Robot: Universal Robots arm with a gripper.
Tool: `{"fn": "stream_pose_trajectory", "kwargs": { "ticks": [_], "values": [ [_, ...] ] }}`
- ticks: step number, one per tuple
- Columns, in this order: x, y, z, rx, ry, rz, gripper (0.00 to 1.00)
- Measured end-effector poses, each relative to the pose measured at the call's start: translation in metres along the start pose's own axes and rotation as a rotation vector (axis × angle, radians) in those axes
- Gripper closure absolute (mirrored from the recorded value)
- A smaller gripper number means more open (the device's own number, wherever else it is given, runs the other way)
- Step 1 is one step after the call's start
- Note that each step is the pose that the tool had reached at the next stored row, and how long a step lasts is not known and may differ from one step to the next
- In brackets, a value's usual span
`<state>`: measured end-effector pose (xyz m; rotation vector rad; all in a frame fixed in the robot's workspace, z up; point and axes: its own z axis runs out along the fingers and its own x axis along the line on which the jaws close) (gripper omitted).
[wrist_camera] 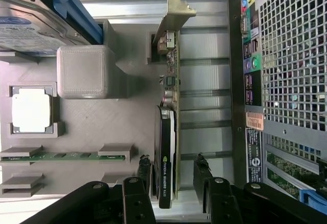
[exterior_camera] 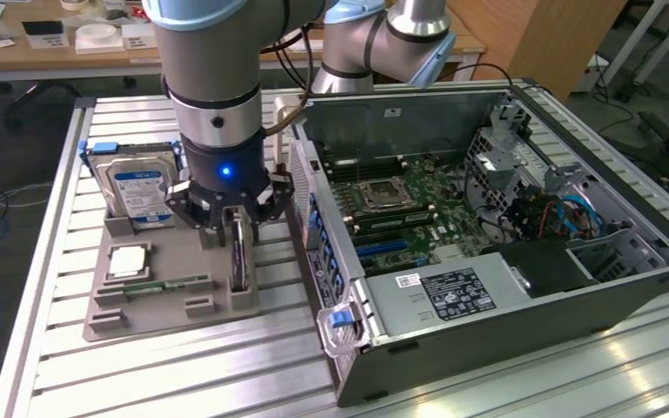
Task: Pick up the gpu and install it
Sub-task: 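Pick up the gpu and move the gpu toward the slot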
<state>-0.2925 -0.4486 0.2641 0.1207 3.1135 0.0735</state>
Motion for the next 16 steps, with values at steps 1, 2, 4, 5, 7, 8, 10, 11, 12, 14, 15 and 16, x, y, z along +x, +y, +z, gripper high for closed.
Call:
{"fn": "stream_pose_trajectory", "kwargs": {
  "ticks": [1, 2, 4, 5, 7, 8, 10, 11, 12, 14, 15, 16],
  "values": [
    [0.0, 0.0001, 0.0007, 0.0001, 0.0, 0.0, 0.53],
    [0.0, 0.0005, 0.0013, 0.0002, 0.0001, 0.0, 0.53],
    [0.0, 0.0017, 0.0026, 0.0, 0.0001, 0.0, 0.53],
    [0.0, 0.0024, 0.0033, 0.0, 0.0, 0.0, 0.53],
    [0.0, 0.0039, 0.0054, -0.0001, -0.0001, 0.0, 0.53],
    [0.001, 0.0049, 0.0067, -0.0001, -0.0001, 0.0, 0.53],
    [0.001, 0.0067, 0.0094, -0.0001, 0.0, 0.0, 0.53],
    [0.001, 0.0077, 0.0107, 0.0001, 0.0001, 0.0, 0.53],
    [0.001, 0.0088, 0.0122, 0.0001, 0.0001, 0.0, 0.53],
    [0.002, 0.0106, 0.0155, 0.0001, 0.0001, 0.0, 0.53],
    [0.002, 0.0115, 0.0169, 0.0, 0.0, 0.0, 0.53],
    [0.002, 0.0122, 0.0181, -0.0001, -0.0001, 0.0, 0.53]
  ]
}}
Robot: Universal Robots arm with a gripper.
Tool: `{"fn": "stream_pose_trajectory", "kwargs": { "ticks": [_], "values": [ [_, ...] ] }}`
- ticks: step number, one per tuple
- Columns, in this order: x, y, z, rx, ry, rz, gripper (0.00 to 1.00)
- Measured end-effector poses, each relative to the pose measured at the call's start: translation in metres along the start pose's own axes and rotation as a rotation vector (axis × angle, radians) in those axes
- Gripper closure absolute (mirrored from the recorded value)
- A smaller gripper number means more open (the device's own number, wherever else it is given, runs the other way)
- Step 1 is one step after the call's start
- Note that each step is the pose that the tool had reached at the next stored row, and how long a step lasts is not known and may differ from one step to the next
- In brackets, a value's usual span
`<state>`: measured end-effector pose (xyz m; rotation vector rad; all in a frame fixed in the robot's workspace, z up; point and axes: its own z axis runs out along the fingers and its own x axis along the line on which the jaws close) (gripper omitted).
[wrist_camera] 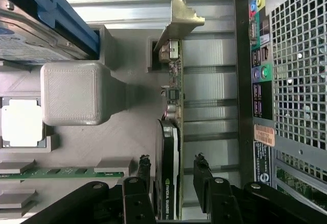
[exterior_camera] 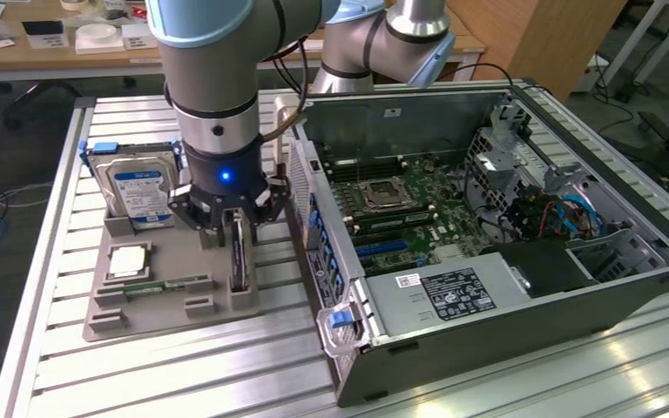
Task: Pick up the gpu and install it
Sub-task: 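Pick up the gpu and move the gpu toward the slot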
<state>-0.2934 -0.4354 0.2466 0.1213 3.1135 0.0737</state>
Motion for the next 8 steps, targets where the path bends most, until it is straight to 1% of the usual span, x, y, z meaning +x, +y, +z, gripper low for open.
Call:
{"fn": "stream_pose_trajectory", "kwargs": {
  "ticks": [3, 8],
  "values": [
    [0.002, 0.0009, 0.0023, 0.0002, 0.0, 0.001, 0.53],
    [0.003, 0.0007, 0.0109, 0.0001, 0.0, 0.002, 0.53]
  ]
}}
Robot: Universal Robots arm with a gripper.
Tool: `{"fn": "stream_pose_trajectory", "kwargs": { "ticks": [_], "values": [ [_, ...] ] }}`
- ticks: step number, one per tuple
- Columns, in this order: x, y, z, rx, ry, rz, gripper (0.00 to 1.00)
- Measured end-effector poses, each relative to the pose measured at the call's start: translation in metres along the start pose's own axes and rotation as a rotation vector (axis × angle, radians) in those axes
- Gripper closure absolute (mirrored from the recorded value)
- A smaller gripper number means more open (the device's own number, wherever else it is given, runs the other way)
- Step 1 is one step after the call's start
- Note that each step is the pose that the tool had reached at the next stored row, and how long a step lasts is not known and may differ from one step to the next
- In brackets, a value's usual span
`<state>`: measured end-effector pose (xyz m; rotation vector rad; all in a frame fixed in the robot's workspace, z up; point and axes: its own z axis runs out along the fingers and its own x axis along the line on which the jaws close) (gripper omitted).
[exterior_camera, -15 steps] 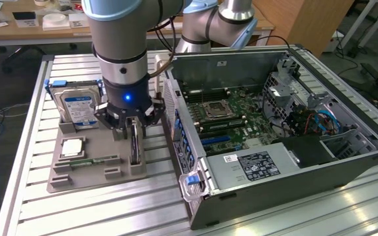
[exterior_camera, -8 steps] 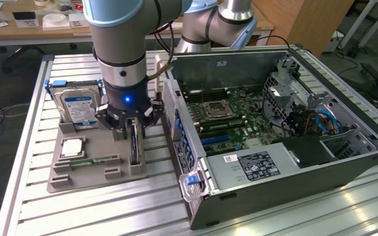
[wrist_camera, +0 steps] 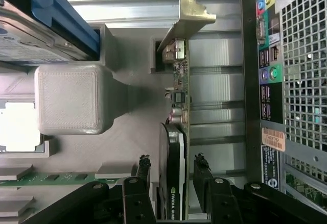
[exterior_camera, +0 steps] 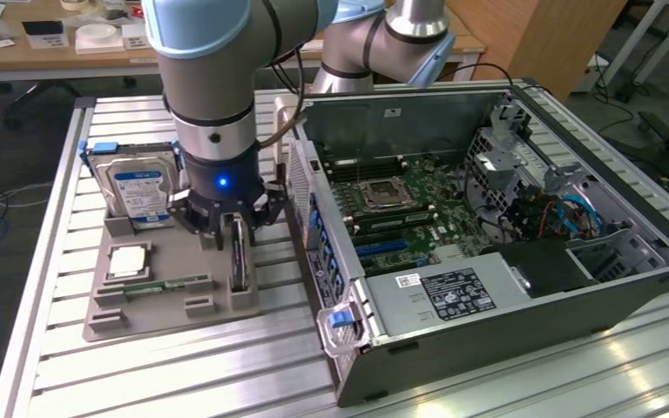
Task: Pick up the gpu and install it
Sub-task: 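Pick up the gpu and move the gpu toward the slot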
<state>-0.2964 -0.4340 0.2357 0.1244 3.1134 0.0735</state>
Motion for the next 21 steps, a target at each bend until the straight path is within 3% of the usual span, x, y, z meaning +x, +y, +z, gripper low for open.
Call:
{"fn": "stream_pose_trajectory", "kwargs": {
  "ticks": [5, 21],
  "values": [
    [0.0003, -0.0003, 0.0067, 0.0001, 0.0, 0.0, 0.53],
    [-0.0002, -0.0002, 0.0073, 0.0, 0.0, 0.0, 0.53]
  ]
}}
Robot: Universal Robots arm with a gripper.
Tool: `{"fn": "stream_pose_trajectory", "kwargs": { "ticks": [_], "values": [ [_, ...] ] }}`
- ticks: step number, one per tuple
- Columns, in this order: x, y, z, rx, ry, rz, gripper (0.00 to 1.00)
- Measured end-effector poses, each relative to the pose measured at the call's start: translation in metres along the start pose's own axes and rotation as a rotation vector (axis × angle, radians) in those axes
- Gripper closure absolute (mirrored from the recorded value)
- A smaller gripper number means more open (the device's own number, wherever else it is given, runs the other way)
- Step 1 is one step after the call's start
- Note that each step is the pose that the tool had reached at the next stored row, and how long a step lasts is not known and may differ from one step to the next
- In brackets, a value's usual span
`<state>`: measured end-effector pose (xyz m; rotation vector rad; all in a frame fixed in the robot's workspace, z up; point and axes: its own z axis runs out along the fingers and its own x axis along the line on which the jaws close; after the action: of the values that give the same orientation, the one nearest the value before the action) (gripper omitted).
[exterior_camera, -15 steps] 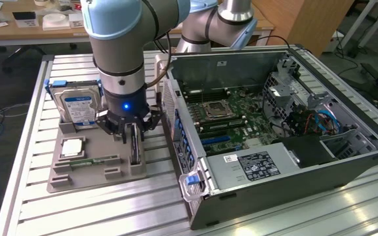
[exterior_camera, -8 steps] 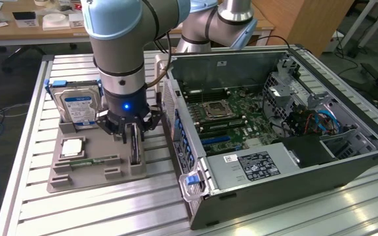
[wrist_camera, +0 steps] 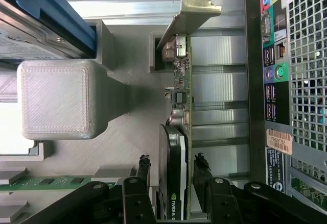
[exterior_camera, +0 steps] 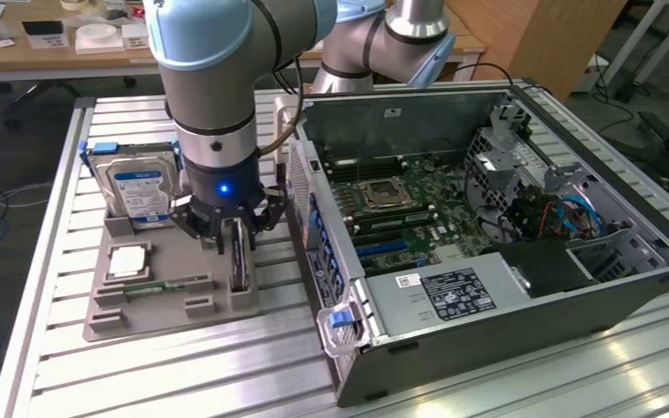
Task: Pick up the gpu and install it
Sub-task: 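Pick up the gpu and move the gpu toward the slot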
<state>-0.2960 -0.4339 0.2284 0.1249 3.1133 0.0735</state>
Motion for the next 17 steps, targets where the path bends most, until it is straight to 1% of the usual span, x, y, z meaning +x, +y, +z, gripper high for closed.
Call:
{"fn": "stream_pose_trajectory", "kwargs": {
  "ticks": [7, 8, 17],
  "values": [
    [0.0, 0.0, 0.0, 0.0, 0.0, 0.0, 0.54],
    [0.0, 0.0, 0.0, 0.0, 0.0, 0.0, 0.61],
    [-0.0013, 0.0001, 0.0001, 0.0, -0.0001, 0.0, 0.61]
  ]
}}
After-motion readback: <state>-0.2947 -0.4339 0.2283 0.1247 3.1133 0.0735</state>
